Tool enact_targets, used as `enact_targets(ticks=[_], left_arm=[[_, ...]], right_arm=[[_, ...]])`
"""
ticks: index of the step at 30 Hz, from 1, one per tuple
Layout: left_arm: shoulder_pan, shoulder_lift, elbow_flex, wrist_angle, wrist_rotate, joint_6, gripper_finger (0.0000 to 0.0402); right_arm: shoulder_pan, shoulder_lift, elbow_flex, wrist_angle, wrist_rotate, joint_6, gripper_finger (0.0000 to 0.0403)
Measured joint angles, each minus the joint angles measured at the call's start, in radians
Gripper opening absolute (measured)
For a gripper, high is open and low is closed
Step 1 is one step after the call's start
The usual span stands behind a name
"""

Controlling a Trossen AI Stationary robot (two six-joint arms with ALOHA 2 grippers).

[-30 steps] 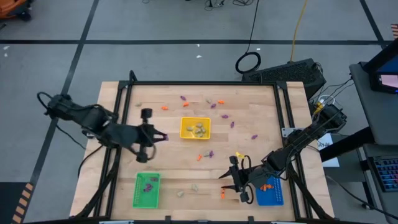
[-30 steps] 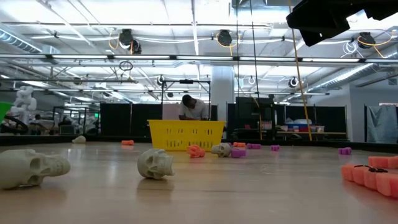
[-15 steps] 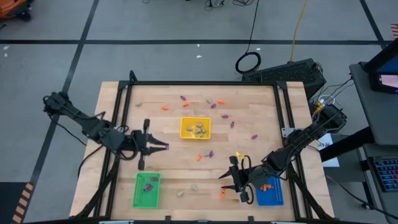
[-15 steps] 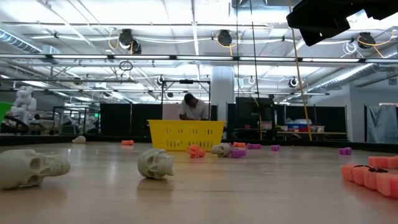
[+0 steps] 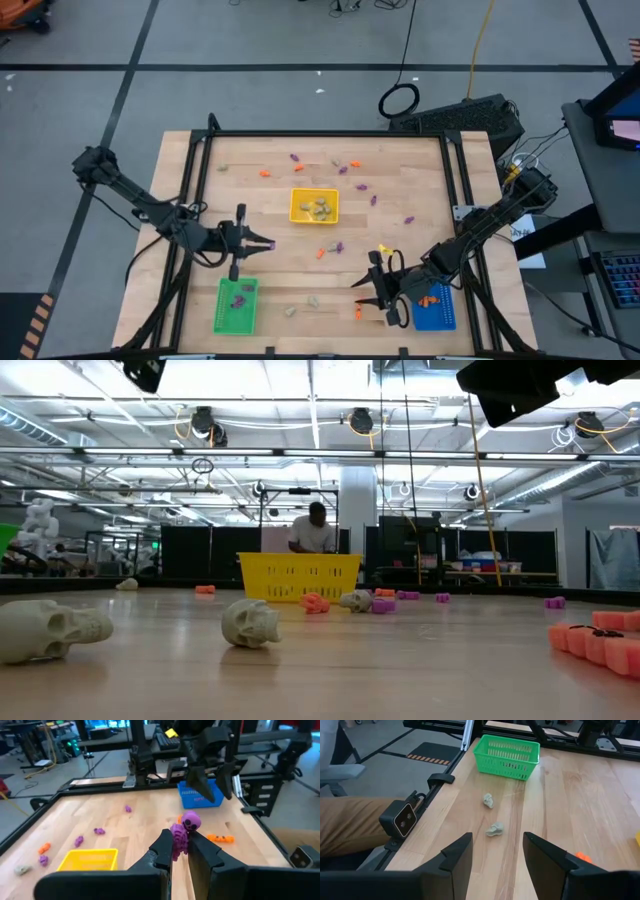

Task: Sort Halloween decoration
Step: Put the purple skeleton toy in the green basket

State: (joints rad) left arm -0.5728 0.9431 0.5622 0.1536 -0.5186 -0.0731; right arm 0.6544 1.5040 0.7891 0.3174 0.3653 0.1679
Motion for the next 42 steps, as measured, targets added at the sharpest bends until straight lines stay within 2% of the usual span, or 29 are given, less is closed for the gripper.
enact_targets(ticks=[5, 9, 20, 29, 32, 38, 42], left_arm=[[-0.006, 0.005, -0.092, 0.164, -0.006, 0.0, 0.0034], [-0.013, 0.006, -0.138, 0.224, -0.005, 0.001, 0.0034], [-0.019, 0.005, -0.144, 0.22, 0.048, 0.001, 0.0034], [-0.019, 0.005, -0.144, 0.196, 0.05, 0.012, 0.0034], [-0.019, 0.005, -0.144, 0.185, 0.047, 0.126, 0.0034], [-0.019, 0.005, -0.144, 0.158, 0.046, 0.482, 0.0034], [-0.017, 0.005, -0.144, 0.141, 0.043, 0.614, 0.0034]], right_arm=[[0.0, 0.0, 0.0, 0.0, 0.002, -0.001, 0.016], [0.0, 0.0, 0.0, 0.004, 0.003, -0.001, 0.016], [0.0, 0.0, 0.0, 0.006, 0.003, -0.001, 0.016], [0.0, 0.0, 0.0, 0.004, 0.003, -0.015, 0.016], [0.0, 0.0, 0.0, 0.004, 0.003, -0.016, 0.016], [0.0, 0.0, 0.0, 0.004, 0.004, -0.016, 0.016], [0.0, 0.0, 0.0, 0.004, 0.003, -0.016, 0.016]])
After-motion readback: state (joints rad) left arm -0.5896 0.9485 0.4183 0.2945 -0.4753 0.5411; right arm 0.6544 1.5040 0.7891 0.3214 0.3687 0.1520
